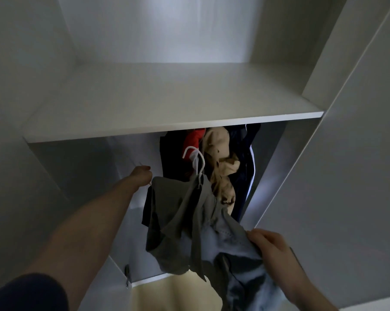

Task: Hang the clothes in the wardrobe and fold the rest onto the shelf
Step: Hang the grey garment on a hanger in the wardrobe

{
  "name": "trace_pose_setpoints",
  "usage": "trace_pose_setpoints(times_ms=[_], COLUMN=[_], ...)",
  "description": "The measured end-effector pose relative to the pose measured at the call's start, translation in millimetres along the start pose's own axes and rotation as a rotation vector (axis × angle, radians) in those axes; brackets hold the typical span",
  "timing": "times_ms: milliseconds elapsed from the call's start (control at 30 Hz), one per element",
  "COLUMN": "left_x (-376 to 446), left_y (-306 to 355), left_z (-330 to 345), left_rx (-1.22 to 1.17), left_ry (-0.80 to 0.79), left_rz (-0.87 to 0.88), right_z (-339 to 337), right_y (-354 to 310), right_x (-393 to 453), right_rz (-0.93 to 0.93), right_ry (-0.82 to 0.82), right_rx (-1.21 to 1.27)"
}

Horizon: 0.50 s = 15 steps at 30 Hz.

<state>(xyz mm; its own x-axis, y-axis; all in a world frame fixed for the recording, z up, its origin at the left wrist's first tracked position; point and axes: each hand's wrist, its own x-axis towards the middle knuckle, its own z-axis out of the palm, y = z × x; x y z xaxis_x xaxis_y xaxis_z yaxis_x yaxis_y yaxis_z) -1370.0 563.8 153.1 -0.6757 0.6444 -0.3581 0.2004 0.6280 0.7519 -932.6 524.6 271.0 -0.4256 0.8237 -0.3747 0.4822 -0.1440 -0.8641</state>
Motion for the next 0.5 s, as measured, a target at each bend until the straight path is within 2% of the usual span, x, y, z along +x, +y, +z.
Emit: trace_pose_setpoints(times_ms=[100,200,367,500], left_x=[2.3,-8.1,-13.8,-26.6], left_y=[-12.0,-32.3,-65.2,-63.8], left_z=[-6.3,-22.5,-50.7,-60.5], left_rx=[-0.080,-0.124,-0.149,-0.139], left_ry=[0.060,0.110,0.161,0.138], left_rz=[-0.061,-0.086,-0.092,-0.084], right_z=[12.5,37.9,98.9,151.8], right_y=[-5.7,-8.7,-27.5,-43.2], right_x=[3.5,10.1,35.4,63.1], right_rz=[0.040,0.060,0.173,0.297], right_ry=[0.010,-0.055,-0.139,-0.155], right_rx=[0.015,-0.015,0.191,0.366])
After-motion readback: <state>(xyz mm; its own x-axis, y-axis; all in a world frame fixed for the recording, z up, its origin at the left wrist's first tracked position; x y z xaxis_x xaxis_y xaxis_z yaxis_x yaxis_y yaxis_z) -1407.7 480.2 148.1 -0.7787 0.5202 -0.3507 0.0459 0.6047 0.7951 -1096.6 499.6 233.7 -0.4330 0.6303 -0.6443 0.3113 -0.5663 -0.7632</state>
